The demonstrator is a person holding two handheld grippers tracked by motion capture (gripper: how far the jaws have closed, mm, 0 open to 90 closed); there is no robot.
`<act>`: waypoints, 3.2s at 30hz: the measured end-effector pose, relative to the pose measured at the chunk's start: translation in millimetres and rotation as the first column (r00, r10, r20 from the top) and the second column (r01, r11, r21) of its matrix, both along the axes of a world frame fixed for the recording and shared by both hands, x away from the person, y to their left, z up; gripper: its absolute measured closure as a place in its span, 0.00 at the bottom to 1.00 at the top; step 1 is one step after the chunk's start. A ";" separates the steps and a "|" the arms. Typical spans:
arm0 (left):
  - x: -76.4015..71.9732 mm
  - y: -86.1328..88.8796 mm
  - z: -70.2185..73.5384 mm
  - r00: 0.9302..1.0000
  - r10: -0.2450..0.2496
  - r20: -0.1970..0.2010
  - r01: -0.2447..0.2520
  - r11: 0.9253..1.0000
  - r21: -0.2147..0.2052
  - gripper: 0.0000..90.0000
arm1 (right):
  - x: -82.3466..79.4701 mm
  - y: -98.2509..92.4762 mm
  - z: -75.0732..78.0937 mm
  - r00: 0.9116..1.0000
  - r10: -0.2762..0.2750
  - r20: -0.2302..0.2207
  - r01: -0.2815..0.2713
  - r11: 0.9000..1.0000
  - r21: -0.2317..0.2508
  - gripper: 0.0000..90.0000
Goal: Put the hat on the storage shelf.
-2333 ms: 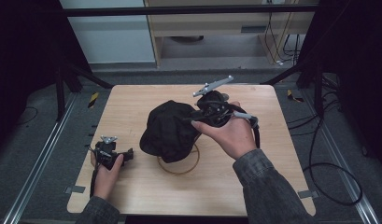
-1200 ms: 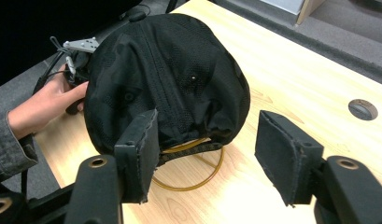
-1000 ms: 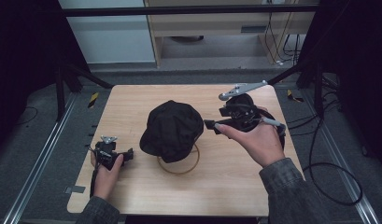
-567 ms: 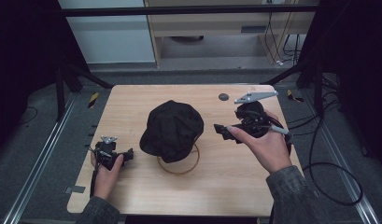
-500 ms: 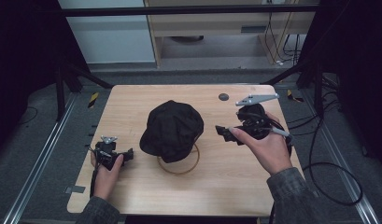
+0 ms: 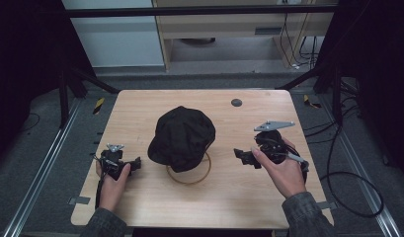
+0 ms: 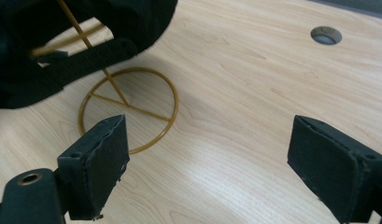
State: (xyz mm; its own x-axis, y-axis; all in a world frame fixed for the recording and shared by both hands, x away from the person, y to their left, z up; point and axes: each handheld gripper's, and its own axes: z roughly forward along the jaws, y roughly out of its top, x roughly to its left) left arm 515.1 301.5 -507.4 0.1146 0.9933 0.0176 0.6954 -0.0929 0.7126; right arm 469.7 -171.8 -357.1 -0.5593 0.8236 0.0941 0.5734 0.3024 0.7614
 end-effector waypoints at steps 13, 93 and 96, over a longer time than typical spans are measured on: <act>0.0 0.0 0.0 1.000 0.000 0.000 0.000 1.000 0.000 0.00 | -5.3 -9.0 -20.2 1.000 -0.016 -0.001 0.016 1.000 -0.016 0.15; 4.3 1.4 -0.1 1.000 0.025 0.001 -0.025 1.000 -0.001 0.00 | -11.3 11.3 -154.8 0.994 -0.112 0.016 0.113 0.987 -0.113 0.06; 6.1 2.5 0.1 1.000 0.026 0.000 -0.026 1.000 -0.001 0.00 | -12.4 12.7 -154.8 0.995 -0.101 0.016 0.102 0.988 -0.115 0.06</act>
